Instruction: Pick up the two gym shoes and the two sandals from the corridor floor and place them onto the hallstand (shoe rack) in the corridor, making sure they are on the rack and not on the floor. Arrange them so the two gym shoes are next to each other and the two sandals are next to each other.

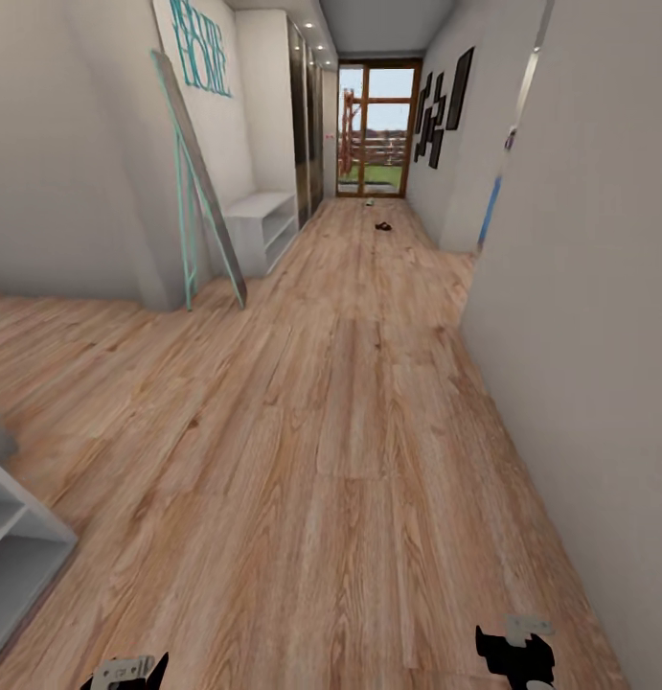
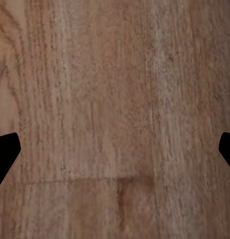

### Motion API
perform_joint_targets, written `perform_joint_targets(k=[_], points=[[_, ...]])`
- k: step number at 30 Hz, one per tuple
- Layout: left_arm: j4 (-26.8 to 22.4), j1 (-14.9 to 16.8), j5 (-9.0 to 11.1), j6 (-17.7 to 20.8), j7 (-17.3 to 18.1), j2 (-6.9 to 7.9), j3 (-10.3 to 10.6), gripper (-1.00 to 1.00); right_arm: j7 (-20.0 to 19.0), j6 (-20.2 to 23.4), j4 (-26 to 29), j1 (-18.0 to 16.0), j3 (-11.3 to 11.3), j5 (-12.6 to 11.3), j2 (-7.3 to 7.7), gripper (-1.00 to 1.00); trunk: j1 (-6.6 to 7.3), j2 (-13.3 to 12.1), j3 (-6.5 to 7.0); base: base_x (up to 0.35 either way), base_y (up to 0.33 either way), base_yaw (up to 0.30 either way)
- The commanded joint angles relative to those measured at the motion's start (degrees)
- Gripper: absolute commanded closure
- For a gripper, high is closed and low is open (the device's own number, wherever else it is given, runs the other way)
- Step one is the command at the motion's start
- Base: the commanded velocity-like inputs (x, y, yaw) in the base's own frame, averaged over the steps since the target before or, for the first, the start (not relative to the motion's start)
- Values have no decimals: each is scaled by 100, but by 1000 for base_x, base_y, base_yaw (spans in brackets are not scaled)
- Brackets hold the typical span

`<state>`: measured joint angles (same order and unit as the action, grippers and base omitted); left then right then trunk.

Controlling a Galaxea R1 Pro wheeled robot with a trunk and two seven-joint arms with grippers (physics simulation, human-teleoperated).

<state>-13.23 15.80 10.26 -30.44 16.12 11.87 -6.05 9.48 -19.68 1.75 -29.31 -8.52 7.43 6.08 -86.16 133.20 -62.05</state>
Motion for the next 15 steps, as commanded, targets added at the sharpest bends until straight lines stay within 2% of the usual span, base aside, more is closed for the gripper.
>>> perform_joint_targets(k=[1, 5, 15], points=[[5, 2, 45, 0, 60, -1, -27, -100, 18, -16, -8, -5, -44, 62, -1, -100, -3, 2, -5, 339, 0, -140], [5, 2, 46, 2, 59, -1, -29, -100, 11, -12, -13, -5, -41, 64, -1, -100, -3, 2, -5, 339, 0, -82], [116, 2, 51, -5, 58, -8, -28, -100, -4, -18, -16, -5, -36, 80, 22, -100, -3, 2, -5, 339, 0, -10]])
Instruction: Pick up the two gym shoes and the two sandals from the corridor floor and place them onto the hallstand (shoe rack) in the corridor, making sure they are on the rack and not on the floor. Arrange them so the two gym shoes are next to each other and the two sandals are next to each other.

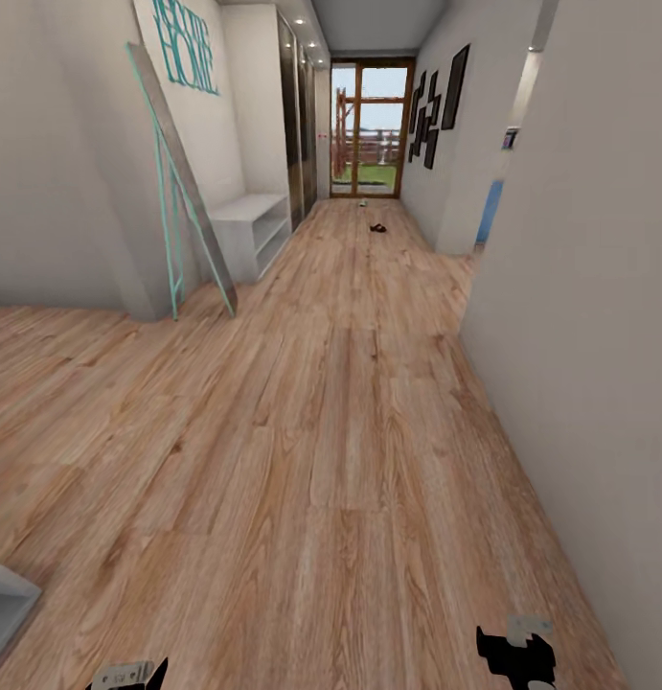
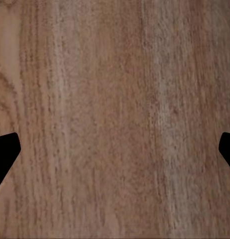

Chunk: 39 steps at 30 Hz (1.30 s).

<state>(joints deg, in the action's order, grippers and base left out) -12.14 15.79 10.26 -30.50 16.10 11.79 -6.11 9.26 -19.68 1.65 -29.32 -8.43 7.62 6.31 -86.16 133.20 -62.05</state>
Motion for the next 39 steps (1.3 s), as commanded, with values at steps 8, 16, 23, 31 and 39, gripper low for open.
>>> perform_joint_targets(k=[8, 16, 23, 31, 39], points=[[25, 3, 54, 1, 60, -14, -22, -100, 23, -19, -7, -4, -50, 57, 2, -100, -3, 2, -5, 339, 0, 0], [25, 3, 55, -7, 60, -61, -22, -100, 30, -18, -7, -4, -46, 55, -12, -100, -3, 2, -5, 339, 0, 0], [27, 3, 55, -8, 60, -83, -22, -100, 32, -18, -15, -4, -45, 55, -50, -100, -3, 2, -5, 339, 0, 0], [27, 3, 55, -4, 60, -93, -24, -100, 39, -16, -8, 4, -48, 54, -59, -100, -3, 2, -5, 339, 0, 0], [27, 3, 55, -7, 60, -96, -27, -100, 40, -17, -7, 5, -46, 53, -59, -100, -3, 2, -5, 339, 0, 0]])
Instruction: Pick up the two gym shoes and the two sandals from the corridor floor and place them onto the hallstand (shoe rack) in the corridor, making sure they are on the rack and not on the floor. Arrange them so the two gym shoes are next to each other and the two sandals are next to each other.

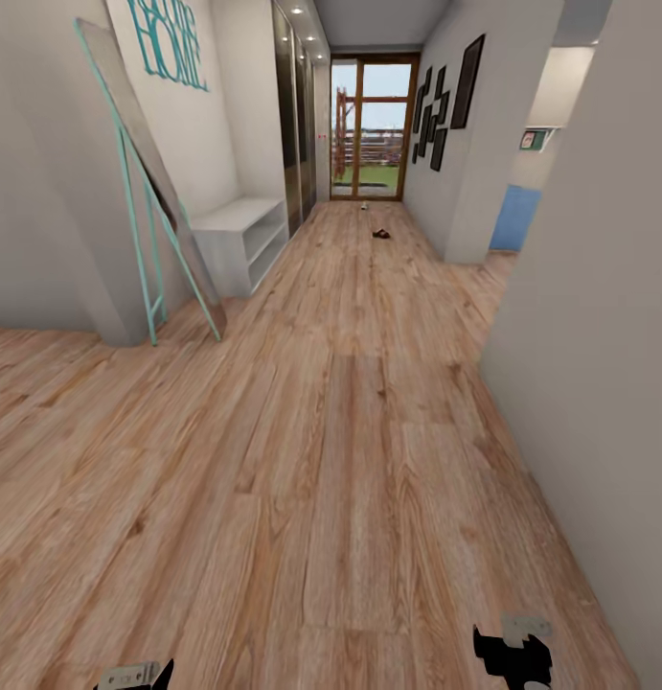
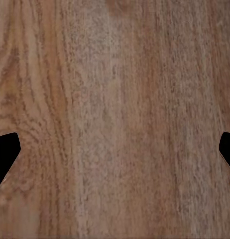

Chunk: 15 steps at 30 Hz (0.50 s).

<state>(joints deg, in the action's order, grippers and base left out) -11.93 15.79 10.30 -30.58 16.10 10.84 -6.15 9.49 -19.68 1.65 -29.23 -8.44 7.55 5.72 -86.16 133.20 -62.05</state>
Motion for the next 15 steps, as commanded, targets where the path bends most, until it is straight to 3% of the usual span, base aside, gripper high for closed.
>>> perform_joint_targets(k=[1, 15], points=[[6, 3, 51, 0, 60, -1, -23, -100, 18, -16, -7, -4, -45, 59, 0, -100, -3, 2, -5, 339, 0, 0], [8, 3, 45, 5, 60, -3, -18, -100, 18, -12, -7, -4, -51, 54, 0, -100, -3, 2, -5, 339, 0, 0]])
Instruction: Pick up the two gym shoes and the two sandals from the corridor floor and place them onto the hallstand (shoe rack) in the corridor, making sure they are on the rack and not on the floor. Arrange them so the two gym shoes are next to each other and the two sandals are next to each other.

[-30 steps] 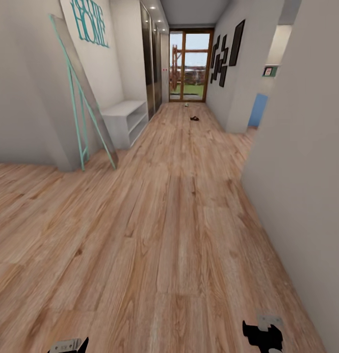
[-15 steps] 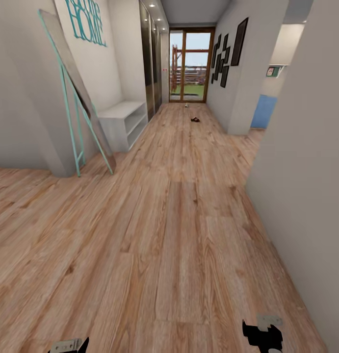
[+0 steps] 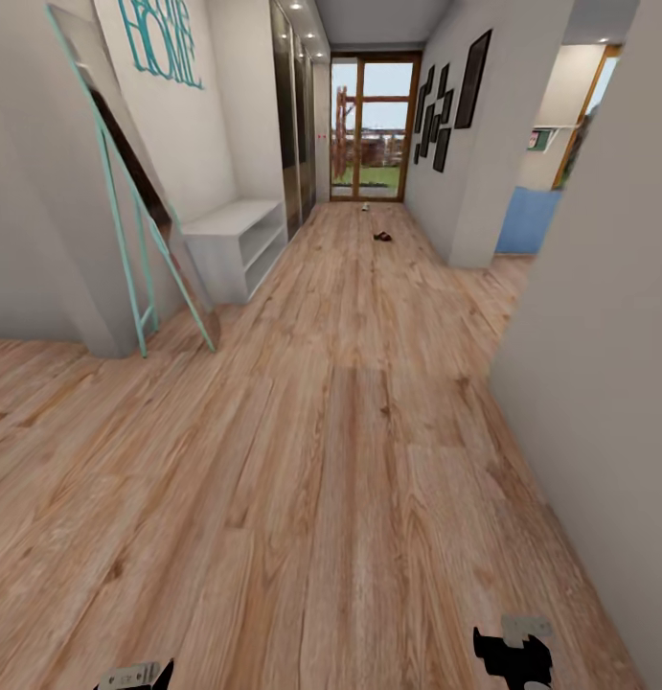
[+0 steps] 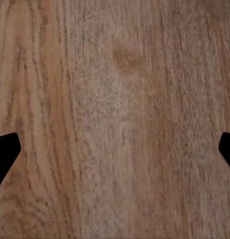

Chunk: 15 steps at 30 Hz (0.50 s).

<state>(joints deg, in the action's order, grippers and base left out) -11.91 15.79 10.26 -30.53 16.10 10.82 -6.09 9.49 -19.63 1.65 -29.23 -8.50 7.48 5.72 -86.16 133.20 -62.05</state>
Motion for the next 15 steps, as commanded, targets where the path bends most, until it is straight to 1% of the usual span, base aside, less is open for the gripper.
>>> perform_joint_targets(k=[1, 15], points=[[6, 3, 51, 1, 60, -1, -24, -100, 18, -17, -7, -4, -46, 61, 0, -100, -3, 2, -5, 339, 0, 0], [7, 3, 47, 3, 60, -1, -25, -100, 18, -16, -7, -4, -43, 60, 0, -100, -3, 2, -5, 339, 0, 0]])
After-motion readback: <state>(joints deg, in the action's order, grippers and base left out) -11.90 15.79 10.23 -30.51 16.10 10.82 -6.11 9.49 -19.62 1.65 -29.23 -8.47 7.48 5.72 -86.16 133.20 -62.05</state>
